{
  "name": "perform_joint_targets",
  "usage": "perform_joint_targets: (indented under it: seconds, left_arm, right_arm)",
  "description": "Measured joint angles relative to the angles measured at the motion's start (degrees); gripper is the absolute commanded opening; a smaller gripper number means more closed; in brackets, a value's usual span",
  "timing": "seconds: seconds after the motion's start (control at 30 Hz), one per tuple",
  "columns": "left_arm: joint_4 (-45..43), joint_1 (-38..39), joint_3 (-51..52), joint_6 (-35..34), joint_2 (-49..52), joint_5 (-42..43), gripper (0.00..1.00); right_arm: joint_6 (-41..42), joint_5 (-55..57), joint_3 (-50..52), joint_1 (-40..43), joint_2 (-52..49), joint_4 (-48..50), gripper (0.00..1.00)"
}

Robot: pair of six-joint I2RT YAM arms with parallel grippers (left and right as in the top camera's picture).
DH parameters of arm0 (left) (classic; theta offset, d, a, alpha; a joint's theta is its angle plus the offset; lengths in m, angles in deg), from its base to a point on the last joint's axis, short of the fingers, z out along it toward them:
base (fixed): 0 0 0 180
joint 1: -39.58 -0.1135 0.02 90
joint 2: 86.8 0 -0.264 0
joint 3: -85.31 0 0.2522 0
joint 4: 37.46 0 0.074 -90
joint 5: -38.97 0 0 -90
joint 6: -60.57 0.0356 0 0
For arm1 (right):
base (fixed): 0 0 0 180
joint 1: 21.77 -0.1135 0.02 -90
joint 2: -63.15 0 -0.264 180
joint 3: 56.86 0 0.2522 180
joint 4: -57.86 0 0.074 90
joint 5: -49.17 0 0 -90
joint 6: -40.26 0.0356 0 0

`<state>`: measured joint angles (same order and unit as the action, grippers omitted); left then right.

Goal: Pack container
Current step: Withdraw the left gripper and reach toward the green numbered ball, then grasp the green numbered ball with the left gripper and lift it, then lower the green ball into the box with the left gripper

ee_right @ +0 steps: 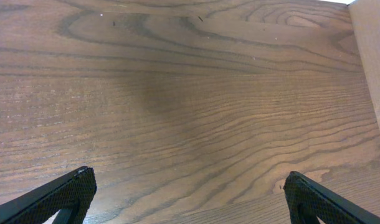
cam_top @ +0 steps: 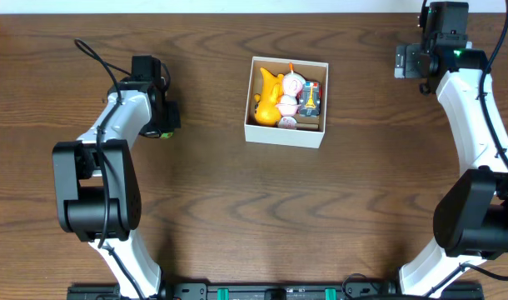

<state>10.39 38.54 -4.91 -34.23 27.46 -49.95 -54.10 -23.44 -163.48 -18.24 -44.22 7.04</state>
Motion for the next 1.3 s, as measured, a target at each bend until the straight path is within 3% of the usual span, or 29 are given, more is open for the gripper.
perform_joint_targets:
  seconds: [0.27, 0.7, 1.3]
  left_arm:
    - [6.7, 0.3, -6.3, 0.2, 0.1, 1.5, 0.06]
    - [5.4, 4.9, -24.7, 4.7, -9.7, 20.6, 0.06]
    - [5.6, 23.4, -25.2, 15.2, -8.1, 24.5, 0.06]
  right_arm:
    - [0.0, 0.0, 0.0, 0.0, 0.0, 0.0, 0.99]
    - [0.0, 0.0, 0.0, 0.0, 0.0, 0.0, 0.99]
    - [0.0, 0.0, 0.0, 0.0, 0.0, 0.0, 0.99]
